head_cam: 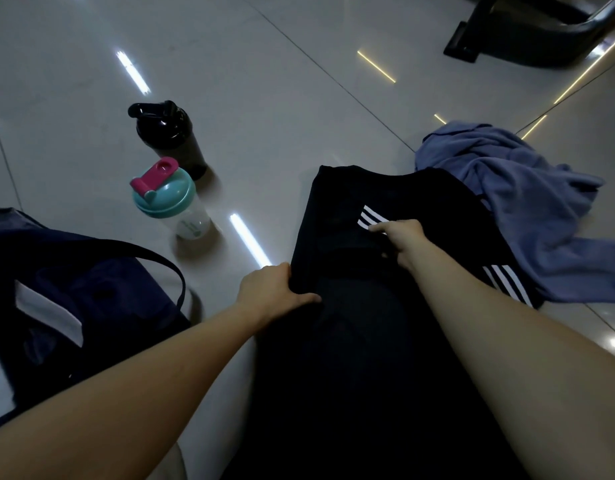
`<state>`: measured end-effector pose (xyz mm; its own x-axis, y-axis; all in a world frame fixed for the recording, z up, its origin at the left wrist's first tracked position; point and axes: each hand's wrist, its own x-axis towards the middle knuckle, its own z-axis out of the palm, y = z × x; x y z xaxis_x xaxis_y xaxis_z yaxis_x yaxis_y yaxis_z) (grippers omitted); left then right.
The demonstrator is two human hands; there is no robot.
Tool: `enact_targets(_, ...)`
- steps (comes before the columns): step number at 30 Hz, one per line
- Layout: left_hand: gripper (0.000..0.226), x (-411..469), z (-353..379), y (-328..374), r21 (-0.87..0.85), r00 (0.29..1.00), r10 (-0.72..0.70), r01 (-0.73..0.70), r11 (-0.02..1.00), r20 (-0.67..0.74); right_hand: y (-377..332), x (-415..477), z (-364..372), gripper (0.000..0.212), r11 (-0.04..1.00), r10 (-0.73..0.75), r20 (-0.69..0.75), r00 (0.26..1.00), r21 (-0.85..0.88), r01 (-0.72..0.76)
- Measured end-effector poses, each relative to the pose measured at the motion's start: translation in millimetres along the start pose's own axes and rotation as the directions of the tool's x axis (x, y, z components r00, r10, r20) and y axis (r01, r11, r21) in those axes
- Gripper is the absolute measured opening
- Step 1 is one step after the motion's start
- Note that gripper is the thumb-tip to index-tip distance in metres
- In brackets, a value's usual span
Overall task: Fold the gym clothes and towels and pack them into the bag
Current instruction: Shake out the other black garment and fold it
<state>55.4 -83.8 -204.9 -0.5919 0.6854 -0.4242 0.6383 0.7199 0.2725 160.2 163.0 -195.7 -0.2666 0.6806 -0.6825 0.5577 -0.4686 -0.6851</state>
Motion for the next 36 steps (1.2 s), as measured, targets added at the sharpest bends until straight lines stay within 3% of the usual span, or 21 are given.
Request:
enact_targets(3,0.074,-6.0,2.3,2.0,0.027,0.999,-0.010,0.009,1.000,0.037,8.9,-8.2,-0.7,0.065,0.998,-0.020,-0.055,0.998,0.057,0.023)
enact_targets(7,0.064,-14.7,2.7,0.7,0.093,0.983,-0.046,0.030,0.995,0.176,21.0,-25.6,-4.6,0.077,0.994,-0.063,-0.106,0.992,-0.096,0.053)
enact_targets(9,0.061,-20.9,4.2,1.9,0.085,0.972,-0.046,0.026,0.996,0.231,27.9,-37.6,-4.1,0.058,0.977,-0.078,-0.168,0.983,-0.207,0.042)
enact_targets(11,0.063,-27.3,5.5,3.7,0.076,0.956,-0.030,0.008,0.997,0.291,39.1,-52.8,1.1,0.023,0.942,-0.124,-0.169,0.978,-0.330,0.062)
enact_targets(13,0.062,-38.6,8.4,3.3,0.088,0.935,-0.007,-0.026,0.996,0.356,56.3,-70.8,10.0,0.005,0.923,-0.120,-0.059,0.991,-0.375,0.089)
enact_targets(16,0.048,-64.8,17.2,-3.1,0.086,0.908,-0.005,-0.034,0.996,0.418,85.0,-93.2,25.5,0.010,0.930,-0.047,0.144,0.988,-0.354,0.096)
enact_targets(22,0.041,-131.9,32.4,-24.7,-0.100,0.855,-0.100,0.174,0.980,0.510,117.2,-138.3,35.7,0.012,0.885,-0.014,0.393,0.919,-0.423,0.194)
enact_targets(28,0.024,-191.7,52.3,-31.9,-0.237,0.879,-0.194,0.320,0.917,0.436,133.1,-191.7,34.8,0.019,0.863,0.182,0.481,0.858,-0.496,0.094)
enact_targets(31,0.009,-204.8,36.8,-33.6,-0.362,0.900,-0.214,0.358,0.861,0.381,138.5,-208.2,39.6,0.020,0.897,0.210,0.515,0.831,-0.439,0.045)
enact_targets(36,0.019,-229.0,30.4,-40.8,-0.321,0.854,-0.238,0.412,0.853,0.463,146.7,-231.6,54.3,0.023,0.925,0.299,0.601,0.741,-0.373,-0.071)
